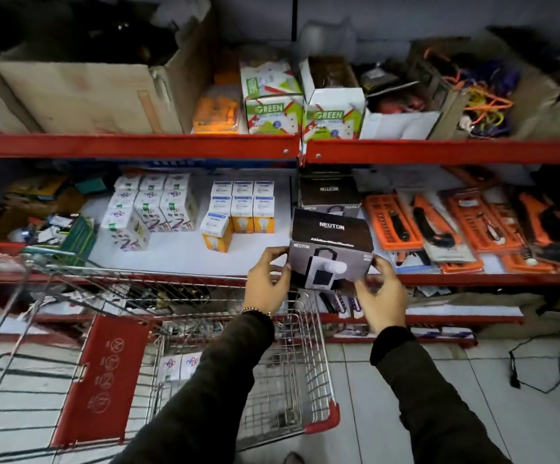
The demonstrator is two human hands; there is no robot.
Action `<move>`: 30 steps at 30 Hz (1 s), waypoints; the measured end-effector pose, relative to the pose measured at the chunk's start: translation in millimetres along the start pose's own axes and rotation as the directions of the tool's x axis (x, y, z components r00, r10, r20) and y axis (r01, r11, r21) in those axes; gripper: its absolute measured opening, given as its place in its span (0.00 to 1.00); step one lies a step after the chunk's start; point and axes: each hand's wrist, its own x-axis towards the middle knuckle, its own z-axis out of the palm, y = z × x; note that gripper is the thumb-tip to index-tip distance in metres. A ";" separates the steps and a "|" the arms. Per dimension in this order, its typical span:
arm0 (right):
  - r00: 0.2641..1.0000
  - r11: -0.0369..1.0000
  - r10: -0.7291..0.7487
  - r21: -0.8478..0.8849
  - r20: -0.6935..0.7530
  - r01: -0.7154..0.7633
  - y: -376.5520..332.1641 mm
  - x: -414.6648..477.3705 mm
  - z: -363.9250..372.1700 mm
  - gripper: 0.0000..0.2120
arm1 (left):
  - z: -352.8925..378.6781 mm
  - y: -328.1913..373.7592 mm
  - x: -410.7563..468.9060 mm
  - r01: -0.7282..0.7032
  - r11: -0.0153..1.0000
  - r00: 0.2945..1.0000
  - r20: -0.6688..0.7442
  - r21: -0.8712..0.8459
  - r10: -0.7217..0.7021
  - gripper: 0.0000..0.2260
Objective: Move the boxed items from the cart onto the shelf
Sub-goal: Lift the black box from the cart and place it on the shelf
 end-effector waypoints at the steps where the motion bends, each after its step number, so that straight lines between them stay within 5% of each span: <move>1: 1.000 1.000 0.014 -0.002 0.000 -0.014 2.9 9.7 -2.2 0.22 | 7.2 0.3 7.5 0.011 1.000 0.999 0.030 -0.001 -0.011 0.14; 13: 0.954 0.980 0.198 -0.014 0.225 -0.200 41.0 88.8 21.9 0.31 | 72.3 -27.6 58.8 0.320 0.946 0.932 0.195 -0.048 -0.305 0.20; 23: 0.920 0.975 0.219 -0.048 0.324 -0.215 60.6 87.7 31.4 0.35 | 69.6 -40.1 59.9 0.326 0.945 0.914 0.252 0.014 -0.319 0.22; 30: 0.984 0.966 0.179 -0.190 0.008 -0.175 32.8 40.6 35.6 0.26 | 32.7 -43.4 32.5 0.165 0.978 0.974 0.138 0.128 -0.182 0.23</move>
